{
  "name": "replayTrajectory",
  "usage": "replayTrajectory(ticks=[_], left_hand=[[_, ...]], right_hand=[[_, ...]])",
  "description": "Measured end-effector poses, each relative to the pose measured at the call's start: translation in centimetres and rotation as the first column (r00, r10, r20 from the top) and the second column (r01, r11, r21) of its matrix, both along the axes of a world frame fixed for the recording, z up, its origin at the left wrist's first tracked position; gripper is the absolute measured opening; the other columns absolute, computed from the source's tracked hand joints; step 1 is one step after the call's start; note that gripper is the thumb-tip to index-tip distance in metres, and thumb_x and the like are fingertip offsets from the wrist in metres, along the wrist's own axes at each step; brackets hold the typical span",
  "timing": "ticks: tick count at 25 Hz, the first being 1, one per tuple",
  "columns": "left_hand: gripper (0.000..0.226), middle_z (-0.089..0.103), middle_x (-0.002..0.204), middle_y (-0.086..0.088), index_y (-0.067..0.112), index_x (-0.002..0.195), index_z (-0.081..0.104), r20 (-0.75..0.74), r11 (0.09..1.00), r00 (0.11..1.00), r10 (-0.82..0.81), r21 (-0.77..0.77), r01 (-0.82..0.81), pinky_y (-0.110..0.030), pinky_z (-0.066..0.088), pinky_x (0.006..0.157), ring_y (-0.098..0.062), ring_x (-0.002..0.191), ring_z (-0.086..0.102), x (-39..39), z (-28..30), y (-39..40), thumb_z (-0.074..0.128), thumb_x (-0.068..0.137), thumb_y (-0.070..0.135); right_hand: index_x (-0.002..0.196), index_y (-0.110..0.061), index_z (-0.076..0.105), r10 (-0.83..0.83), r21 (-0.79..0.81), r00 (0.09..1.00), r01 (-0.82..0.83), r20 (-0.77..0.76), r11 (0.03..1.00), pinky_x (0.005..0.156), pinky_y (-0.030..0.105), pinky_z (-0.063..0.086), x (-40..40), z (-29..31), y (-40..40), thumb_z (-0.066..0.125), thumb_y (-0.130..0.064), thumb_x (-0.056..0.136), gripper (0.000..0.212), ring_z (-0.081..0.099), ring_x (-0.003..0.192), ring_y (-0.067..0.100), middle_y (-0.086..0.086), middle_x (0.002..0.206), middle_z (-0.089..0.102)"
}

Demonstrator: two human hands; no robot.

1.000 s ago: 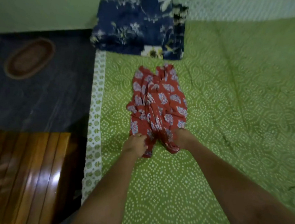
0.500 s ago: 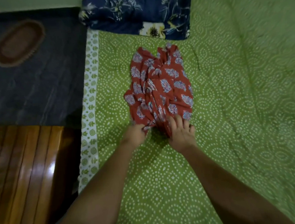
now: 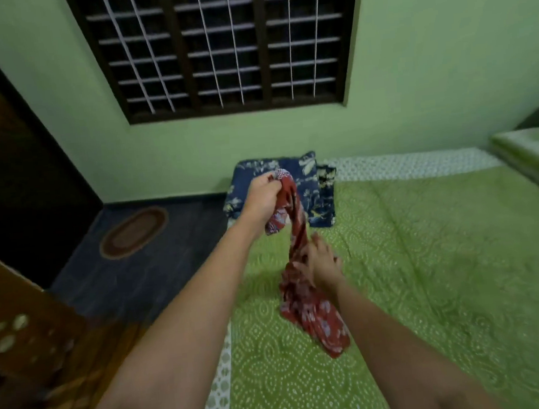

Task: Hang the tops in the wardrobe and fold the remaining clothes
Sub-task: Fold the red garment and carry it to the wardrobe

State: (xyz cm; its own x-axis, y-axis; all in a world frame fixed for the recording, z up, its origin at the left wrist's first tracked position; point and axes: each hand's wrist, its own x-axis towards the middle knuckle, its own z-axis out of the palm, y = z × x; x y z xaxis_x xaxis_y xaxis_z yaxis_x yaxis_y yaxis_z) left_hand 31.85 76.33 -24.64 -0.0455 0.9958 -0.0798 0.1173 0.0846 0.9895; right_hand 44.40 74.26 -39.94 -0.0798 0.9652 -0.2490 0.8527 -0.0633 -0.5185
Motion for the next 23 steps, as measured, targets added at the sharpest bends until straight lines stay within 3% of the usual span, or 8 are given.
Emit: replayTrajectory(ticks=[2, 4, 8, 11, 13, 16, 19, 23], left_hand=[[0.032, 0.055, 0.06, -0.003, 0.015, 0.071, 0.054, 0.006, 0.997, 1.0, 0.009, 0.072, -0.01, -0.027, 0.042, 0.056, -0.015, 0.054, 0.05, 0.3, 7.2, -1.9, 0.039, 0.095, 0.001], [0.03, 0.053, 0.062, -0.003, 0.015, 0.071, 0.053, -0.036, 0.986, 0.999, -0.011, 0.167, 0.017, -0.028, 0.041, 0.056, -0.015, 0.055, 0.05, 0.9, 12.8, -3.7, 0.039, 0.095, 0.004], [0.027, 0.055, 0.072, -0.004, 0.015, 0.077, 0.054, -0.011, 0.953, 1.0, -0.004, 0.304, 0.007, -0.028, 0.045, 0.064, -0.017, 0.066, 0.053, 1.6, 19.8, -6.5, 0.038, 0.095, 0.004], [0.02, 0.06, 0.096, -0.005, 0.012, 0.107, 0.055, -0.036, 0.941, 0.999, -0.041, 0.334, 0.051, -0.03, 0.046, 0.079, -0.019, 0.088, 0.056, 0.9, 20.9, -7.0, 0.043, 0.093, 0.004], [0.04, 0.055, 0.111, 0.0, 0.014, 0.126, 0.04, -0.035, 0.96, 0.993, -0.117, 0.253, 0.122, -0.029, 0.043, 0.083, -0.013, 0.094, 0.054, -0.7, 19.7, -6.9, 0.059, 0.091, 0.014], [0.096, 0.038, 0.14, 0.005, 0.02, 0.147, 0.019, -0.334, 0.936, 0.883, -0.329, 0.009, 0.353, -0.037, 0.033, 0.107, -0.019, 0.128, 0.04, -3.1, 14.5, -7.6, 0.078, 0.074, 0.042], [0.058, 0.053, 0.129, 0.004, 0.022, 0.133, 0.044, -0.427, 0.848, 0.739, -0.521, -0.157, 0.507, -0.033, 0.039, 0.105, -0.016, 0.119, 0.051, -2.6, 9.2, -9.5, 0.07, 0.083, 0.037], [0.036, 0.062, 0.115, -0.009, 0.004, 0.124, 0.056, -0.166, 0.945, 0.949, -0.269, 0.143, 0.293, -0.028, 0.053, 0.089, -0.015, 0.089, 0.063, 0.5, 9.4, -9.4, 0.049, 0.099, 0.027]], right_hand=[[0.148, -0.012, 0.013, -0.121, -0.031, 0.989, 0.118, -0.085, 0.992, 0.113, 0.05, 0.02, 0.2, 5.5, -0.4, 0.069, -0.048, 0.081, 0.094, 0.016, 0.142, 0.036, 0.014, 0.155, 0.012], [0.15, -0.017, 0.003, -0.136, -0.072, 0.979, 0.127, -0.152, 0.989, 0.114, 0.049, 0.024, 0.4, 9.6, -0.7, 0.076, -0.048, 0.074, 0.11, 0.023, 0.14, 0.037, 0.015, 0.154, 0.019], [0.132, -0.007, 0.05, 0.078, 0.079, 0.996, -0.074, -0.043, 0.994, 0.094, 0.032, 0.042, 0.5, 16.2, -2.7, 0.049, -0.031, 0.098, 0.041, 0.055, 0.116, 0.031, 0.015, 0.128, 0.058], [0.12, -0.003, 0.059, 0.027, 0.194, 0.989, 0.002, -0.146, 0.981, 0.083, 0.035, 0.047, 0.4, 20.9, -2.9, 0.044, -0.024, 0.1, 0.033, 0.06, 0.104, 0.032, 0.017, 0.117, 0.063], [0.112, -0.004, 0.062, -0.044, 0.243, 0.951, 0.123, -0.307, 0.962, 0.067, 0.034, 0.05, 0.8, 24.4, -2.9, 0.047, -0.017, 0.098, 0.024, 0.061, 0.089, 0.027, 0.013, 0.101, 0.063], [0.093, -0.009, 0.061, -0.063, 0.216, 0.767, 0.257, -0.639, 0.942, 0.058, 0.037, 0.056, 1.4, 29.4, -2.7, 0.05, -0.017, 0.097, 0.014, 0.064, 0.073, 0.028, 0.009, 0.084, 0.062], [0.099, -0.009, 0.058, -0.052, 0.153, 0.536, 0.33, -0.842, 0.931, 0.043, 0.028, 0.052, 1.6, 34.1, -3.1, 0.054, -0.02, 0.095, 0.012, 0.063, 0.063, 0.024, 0.012, 0.088, 0.06], [0.109, -0.01, 0.058, 0.026, 0.07, 0.171, 0.26, -0.985, 0.963, 0.056, 0.028, 0.054, 4.0, 35.3, -5.6, 0.061, -0.032, 0.091, 0.029, 0.067, 0.069, 0.018, 0.006, 0.089, 0.067]])
